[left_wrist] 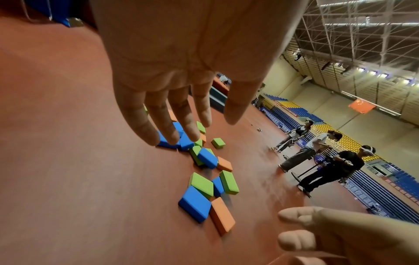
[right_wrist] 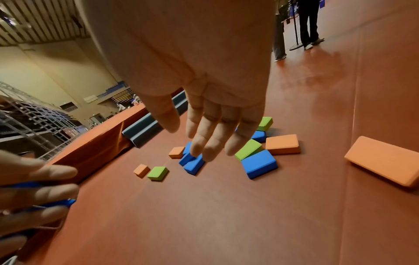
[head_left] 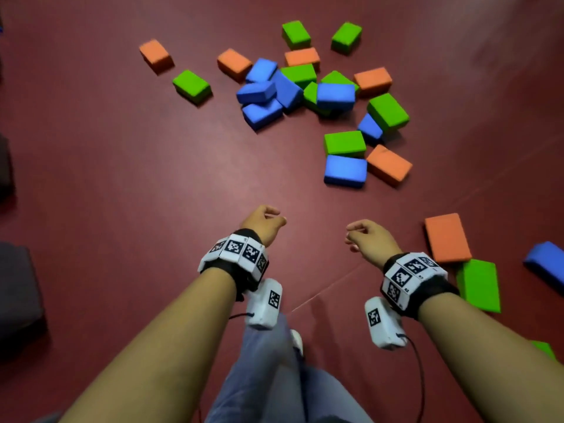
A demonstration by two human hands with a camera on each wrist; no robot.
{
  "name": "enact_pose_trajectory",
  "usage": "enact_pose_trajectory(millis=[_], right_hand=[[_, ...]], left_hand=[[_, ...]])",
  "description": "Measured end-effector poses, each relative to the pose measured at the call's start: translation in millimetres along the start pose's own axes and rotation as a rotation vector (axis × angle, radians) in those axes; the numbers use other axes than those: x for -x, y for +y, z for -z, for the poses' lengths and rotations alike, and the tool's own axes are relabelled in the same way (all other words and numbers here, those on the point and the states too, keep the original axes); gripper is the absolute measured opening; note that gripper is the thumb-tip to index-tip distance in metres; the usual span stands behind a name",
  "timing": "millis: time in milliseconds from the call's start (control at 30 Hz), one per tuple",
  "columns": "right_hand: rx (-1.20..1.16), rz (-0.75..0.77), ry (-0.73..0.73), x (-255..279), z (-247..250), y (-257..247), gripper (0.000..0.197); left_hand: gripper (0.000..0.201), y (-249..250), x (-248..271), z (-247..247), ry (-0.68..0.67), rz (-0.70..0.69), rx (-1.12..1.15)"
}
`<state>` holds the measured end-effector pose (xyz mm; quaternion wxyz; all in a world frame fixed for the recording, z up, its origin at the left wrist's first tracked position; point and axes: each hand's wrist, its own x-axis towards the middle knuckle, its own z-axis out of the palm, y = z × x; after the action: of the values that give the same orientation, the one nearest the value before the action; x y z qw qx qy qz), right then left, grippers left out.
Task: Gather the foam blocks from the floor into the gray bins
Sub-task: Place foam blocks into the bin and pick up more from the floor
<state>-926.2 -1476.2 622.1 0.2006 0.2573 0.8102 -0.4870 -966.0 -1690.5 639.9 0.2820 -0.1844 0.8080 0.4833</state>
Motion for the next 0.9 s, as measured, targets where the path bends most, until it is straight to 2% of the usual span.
enact_pose_trajectory(millis=[200, 433, 633, 733, 833, 900], right_hand=[[0.035, -0.035, -0.034, -105.4, 31.3, 5.2, 0.012], [0.12, -0.058, -0.135, -247.2, 73.7, -27.5, 0.01], [0.159, -0.086, -0.119, -342.6, 116.5, -65.5, 0.011], [0.183, -0.066, -0.122, -391.9, 132.9, -80.5, 0.011], [0.263, -0.064, -0.162, -445.2, 147.7, -89.4, 0.014], [0.293, -0.071, -0.204, -486.8, 157.6, -90.9, 0.017]], left_hand=[[0.024, 32.7, -100.8, -68.3, -0.015, 0.079, 0.027], [0.011, 68.5, -220.0, -120.0, 0.008, 0.23, 0.101], [0.012, 116.2, -299.6, -127.2, -0.025, 0.262, 0.069], [0.009, 140.7, -340.1, -125.5, 0.01, 0.252, 0.084], [0.022, 166.8, -380.2, -129.6, 0.043, 0.266, 0.077], [0.014, 184.7, -411.9, -136.7, 0.061, 0.277, 0.08]])
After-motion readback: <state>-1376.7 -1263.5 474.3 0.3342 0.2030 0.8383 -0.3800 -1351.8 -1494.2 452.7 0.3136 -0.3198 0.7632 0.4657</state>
